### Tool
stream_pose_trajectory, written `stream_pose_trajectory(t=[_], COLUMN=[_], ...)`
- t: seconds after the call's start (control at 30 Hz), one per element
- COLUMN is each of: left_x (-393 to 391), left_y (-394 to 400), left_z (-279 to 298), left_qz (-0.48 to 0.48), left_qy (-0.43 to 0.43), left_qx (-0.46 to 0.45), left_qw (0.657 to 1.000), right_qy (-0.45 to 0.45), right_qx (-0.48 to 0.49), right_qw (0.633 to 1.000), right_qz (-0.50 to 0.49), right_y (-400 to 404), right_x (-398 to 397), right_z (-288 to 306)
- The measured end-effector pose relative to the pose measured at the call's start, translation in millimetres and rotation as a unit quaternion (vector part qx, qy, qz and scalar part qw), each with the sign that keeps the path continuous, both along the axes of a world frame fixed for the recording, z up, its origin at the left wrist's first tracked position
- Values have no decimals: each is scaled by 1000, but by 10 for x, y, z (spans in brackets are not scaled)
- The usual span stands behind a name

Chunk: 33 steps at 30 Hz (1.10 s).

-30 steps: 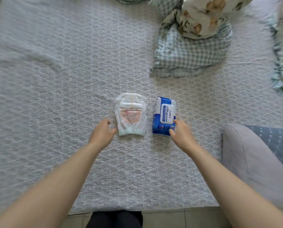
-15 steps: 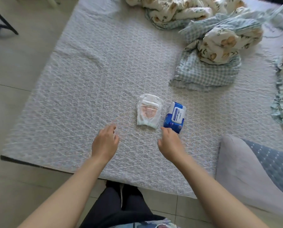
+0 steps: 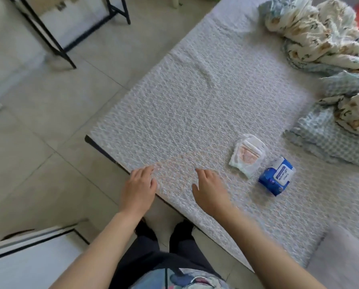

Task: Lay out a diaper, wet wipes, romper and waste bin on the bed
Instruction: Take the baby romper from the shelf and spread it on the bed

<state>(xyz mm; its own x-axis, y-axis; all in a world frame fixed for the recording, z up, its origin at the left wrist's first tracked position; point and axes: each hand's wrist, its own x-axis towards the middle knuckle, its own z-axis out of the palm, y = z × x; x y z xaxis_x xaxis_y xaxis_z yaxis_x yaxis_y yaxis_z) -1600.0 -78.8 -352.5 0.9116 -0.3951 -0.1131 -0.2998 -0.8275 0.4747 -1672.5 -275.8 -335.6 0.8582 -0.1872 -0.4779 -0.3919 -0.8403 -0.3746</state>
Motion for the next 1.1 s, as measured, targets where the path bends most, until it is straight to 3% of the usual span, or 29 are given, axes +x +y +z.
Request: stream_pose_trajectory(t=[0.53,0.8,1.1], left_x=[729,1503,2999], left_y=[2568,3042,3280], left_z=[178,316,551], left_qz=[129,183,201], left_qy=[-22,-48,-98], left_qx=[55,50,77], left_qw=[990,981,972], right_qy=[-48,-88,-141], right_qx=[-4,0,-16], right_qw=[993,978,955], right_qz=[105,186,259], right_y=[2270,2831,3152], right_x=[1284,2270,3793], right_z=[104,204,306])
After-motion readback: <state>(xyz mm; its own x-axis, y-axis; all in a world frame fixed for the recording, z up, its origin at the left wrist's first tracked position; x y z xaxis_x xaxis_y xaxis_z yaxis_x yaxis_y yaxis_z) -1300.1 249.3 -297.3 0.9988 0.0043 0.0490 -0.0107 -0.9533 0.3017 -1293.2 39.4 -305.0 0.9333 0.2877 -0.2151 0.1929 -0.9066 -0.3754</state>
